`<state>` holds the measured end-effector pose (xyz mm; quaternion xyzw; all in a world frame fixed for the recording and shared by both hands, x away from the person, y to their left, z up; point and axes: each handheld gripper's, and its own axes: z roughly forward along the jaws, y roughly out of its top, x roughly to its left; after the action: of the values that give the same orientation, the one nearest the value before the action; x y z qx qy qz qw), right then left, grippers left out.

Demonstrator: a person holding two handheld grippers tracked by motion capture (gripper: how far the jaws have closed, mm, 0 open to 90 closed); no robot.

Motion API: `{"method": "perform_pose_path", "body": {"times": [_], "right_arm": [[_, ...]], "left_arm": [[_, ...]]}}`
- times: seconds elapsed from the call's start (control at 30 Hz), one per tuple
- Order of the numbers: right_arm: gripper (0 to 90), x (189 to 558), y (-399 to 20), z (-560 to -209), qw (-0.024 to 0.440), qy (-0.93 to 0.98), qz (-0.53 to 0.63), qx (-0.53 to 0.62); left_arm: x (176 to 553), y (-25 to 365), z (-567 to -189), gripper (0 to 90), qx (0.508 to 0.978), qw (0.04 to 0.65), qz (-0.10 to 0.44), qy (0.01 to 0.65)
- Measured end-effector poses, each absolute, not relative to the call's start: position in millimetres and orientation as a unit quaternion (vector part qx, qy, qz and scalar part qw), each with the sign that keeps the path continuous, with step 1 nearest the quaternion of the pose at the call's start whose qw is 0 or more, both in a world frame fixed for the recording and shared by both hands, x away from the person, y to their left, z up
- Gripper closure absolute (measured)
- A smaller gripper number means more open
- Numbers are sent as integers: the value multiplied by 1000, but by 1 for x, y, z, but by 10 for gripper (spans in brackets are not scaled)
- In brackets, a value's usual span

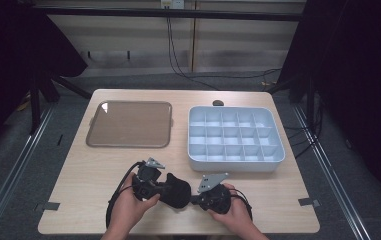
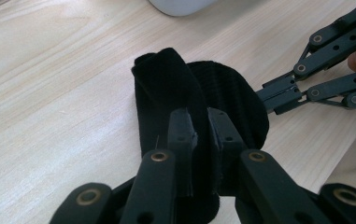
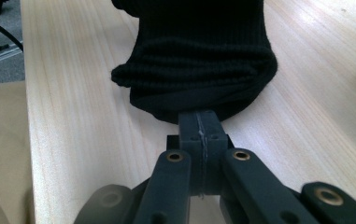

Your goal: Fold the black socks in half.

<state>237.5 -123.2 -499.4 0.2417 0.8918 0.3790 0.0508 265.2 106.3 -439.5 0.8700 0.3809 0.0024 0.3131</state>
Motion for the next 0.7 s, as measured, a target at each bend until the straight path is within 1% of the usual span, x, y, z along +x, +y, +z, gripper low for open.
{"method": "perform_pose_path", "body": {"times": [0.7], "right_arm": [[900, 238, -123, -499, 47, 891, 379, 244]], "left_arm": [[266, 91, -439, 802, 880, 309, -5, 361]]}}
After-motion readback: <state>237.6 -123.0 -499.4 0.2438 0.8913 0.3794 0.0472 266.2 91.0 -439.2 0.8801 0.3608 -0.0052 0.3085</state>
